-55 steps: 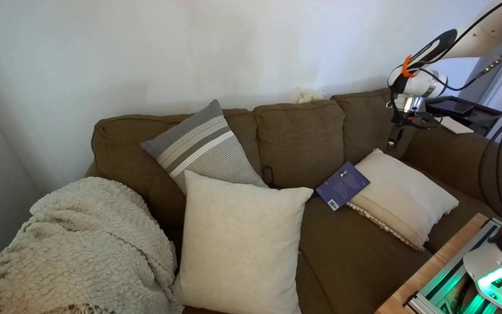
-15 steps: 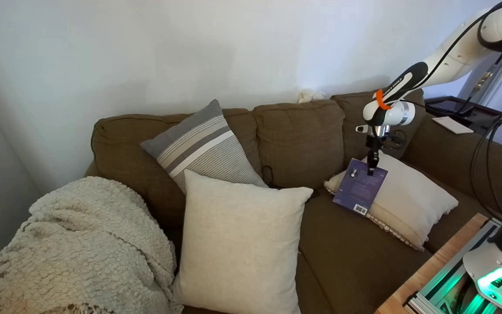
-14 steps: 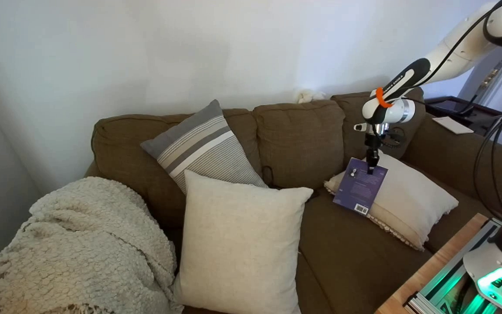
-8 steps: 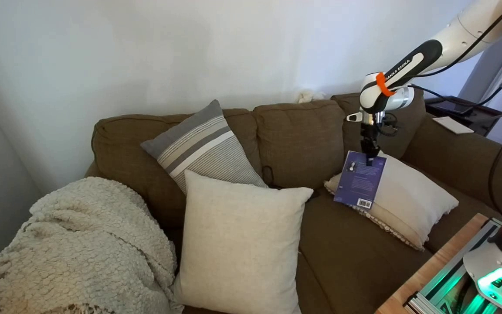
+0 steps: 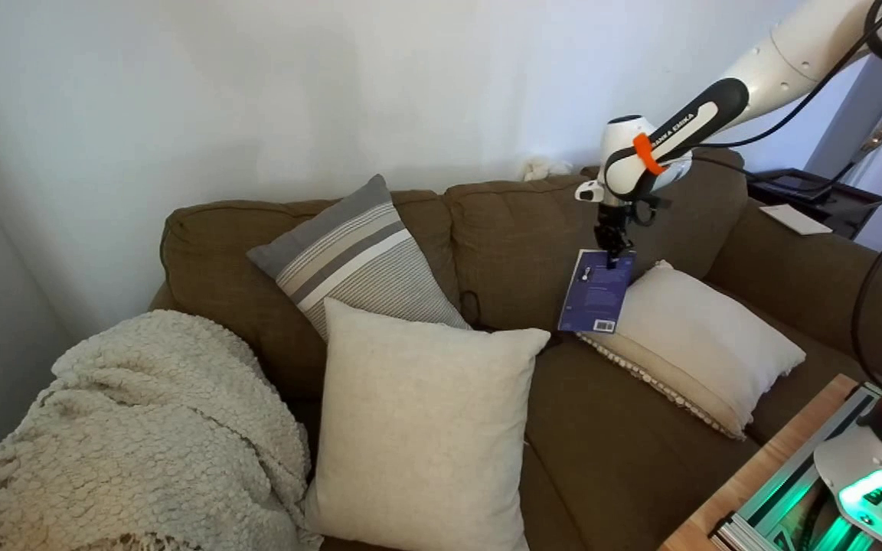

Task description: Remove the book from the white pillow and put it next to the grey pillow

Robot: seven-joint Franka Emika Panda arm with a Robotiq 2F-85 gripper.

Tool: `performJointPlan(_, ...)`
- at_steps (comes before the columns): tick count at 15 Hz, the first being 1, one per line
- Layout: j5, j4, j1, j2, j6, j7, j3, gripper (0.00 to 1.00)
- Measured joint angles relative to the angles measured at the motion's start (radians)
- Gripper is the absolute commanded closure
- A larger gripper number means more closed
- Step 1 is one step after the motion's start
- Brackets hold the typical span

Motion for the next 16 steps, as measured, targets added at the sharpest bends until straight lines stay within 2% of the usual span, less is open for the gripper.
performJointPlan(4, -0.044, 0.234, 0.085, 0.147, -0.081, -0.086, 0.033, 0.97)
performJointPlan(8, -0.053, 0.427, 0.136, 0.319, -0.188, -0.198, 0.051, 0.97)
performJointPlan(13, -0.087, 0.599, 0.172, 0.489, -0.190, -0.204, 0.035, 0.97)
performJointPlan(16, -0.089, 0.711, 0.193, 0.567, -0.191, -0.259, 0.047, 0.97)
